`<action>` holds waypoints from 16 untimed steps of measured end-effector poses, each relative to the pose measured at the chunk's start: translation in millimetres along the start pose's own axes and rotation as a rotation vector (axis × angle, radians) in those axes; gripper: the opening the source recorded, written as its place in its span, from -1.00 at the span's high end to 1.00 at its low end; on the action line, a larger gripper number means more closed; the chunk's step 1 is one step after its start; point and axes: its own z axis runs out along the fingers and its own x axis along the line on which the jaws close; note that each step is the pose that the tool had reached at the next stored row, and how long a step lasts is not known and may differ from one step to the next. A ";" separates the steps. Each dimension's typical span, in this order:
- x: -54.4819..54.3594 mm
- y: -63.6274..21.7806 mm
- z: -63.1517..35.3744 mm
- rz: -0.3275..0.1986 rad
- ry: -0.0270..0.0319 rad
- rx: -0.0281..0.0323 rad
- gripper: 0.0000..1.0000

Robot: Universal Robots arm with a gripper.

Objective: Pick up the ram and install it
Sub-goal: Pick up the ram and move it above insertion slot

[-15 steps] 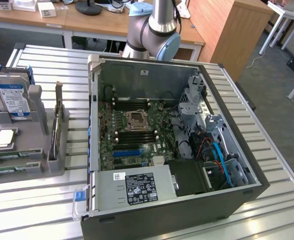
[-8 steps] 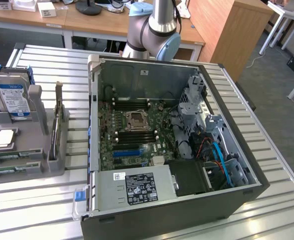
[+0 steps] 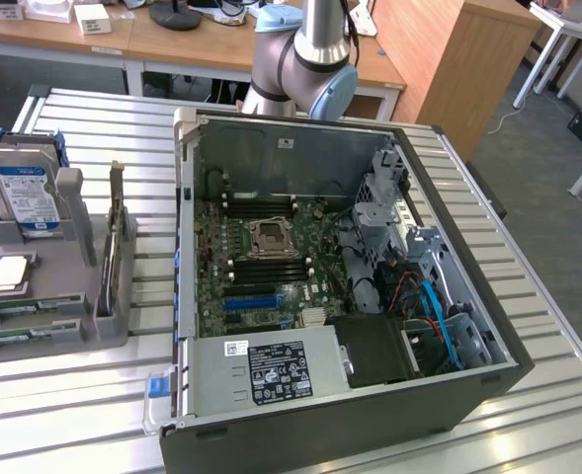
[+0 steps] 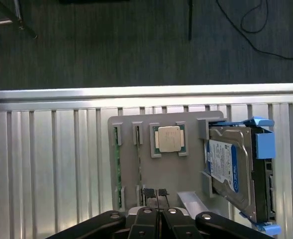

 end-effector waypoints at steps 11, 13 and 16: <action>0.1 -0.1 3.3 -0.017 0.0004 -0.0004 0.79; 0.1 -0.1 4.6 -0.017 0.0004 -0.0004 0.79; 0.1 -0.1 4.8 -0.017 0.0005 -0.0006 0.79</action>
